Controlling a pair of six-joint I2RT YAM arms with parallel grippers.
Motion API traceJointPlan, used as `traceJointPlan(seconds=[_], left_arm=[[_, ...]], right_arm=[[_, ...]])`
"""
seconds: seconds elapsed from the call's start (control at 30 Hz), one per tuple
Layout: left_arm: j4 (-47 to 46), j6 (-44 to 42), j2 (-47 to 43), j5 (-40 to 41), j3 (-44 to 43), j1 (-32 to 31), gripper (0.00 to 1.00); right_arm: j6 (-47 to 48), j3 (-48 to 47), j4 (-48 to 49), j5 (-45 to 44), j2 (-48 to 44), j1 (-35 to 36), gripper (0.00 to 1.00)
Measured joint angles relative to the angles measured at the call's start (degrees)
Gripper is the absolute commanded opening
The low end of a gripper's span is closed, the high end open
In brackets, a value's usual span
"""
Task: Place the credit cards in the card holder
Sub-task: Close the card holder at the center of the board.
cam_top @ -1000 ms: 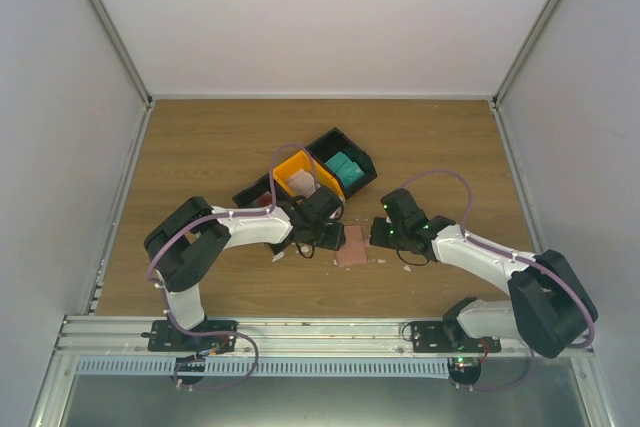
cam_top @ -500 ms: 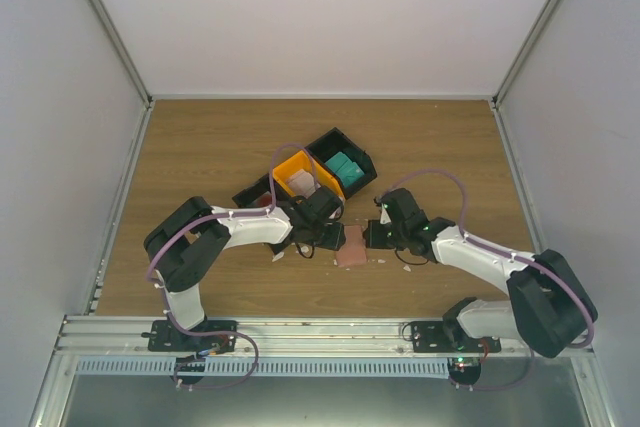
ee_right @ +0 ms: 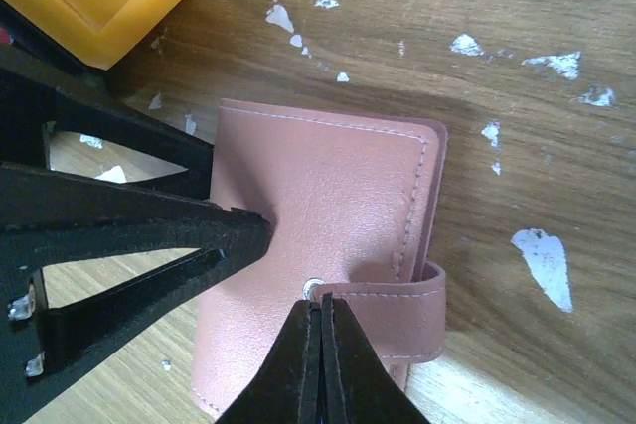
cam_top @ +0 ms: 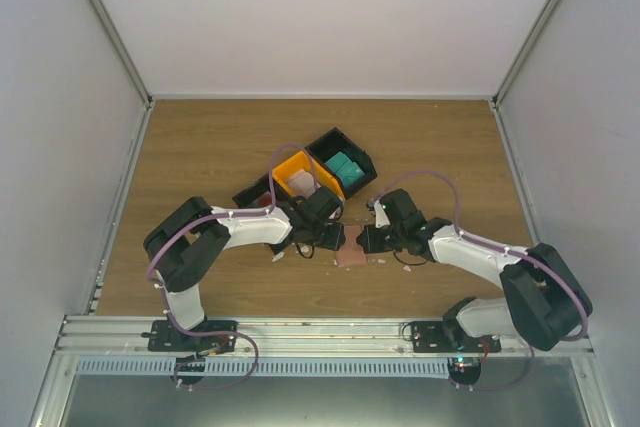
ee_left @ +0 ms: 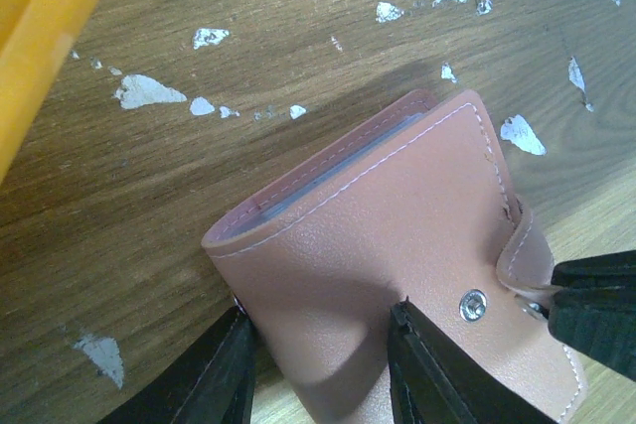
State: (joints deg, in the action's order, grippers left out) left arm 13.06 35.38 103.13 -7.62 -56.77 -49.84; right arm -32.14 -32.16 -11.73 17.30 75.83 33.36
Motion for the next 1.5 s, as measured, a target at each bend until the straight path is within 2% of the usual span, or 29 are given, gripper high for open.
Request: traceJointPlan(seconds=[1.5], left_arm=[[0.02, -0.02, 0.02, 0.0, 0.0, 0.02, 0.38]], right_arm=[[0.92, 0.79, 5.75, 3.82, 3.78, -0.52, 0.0]])
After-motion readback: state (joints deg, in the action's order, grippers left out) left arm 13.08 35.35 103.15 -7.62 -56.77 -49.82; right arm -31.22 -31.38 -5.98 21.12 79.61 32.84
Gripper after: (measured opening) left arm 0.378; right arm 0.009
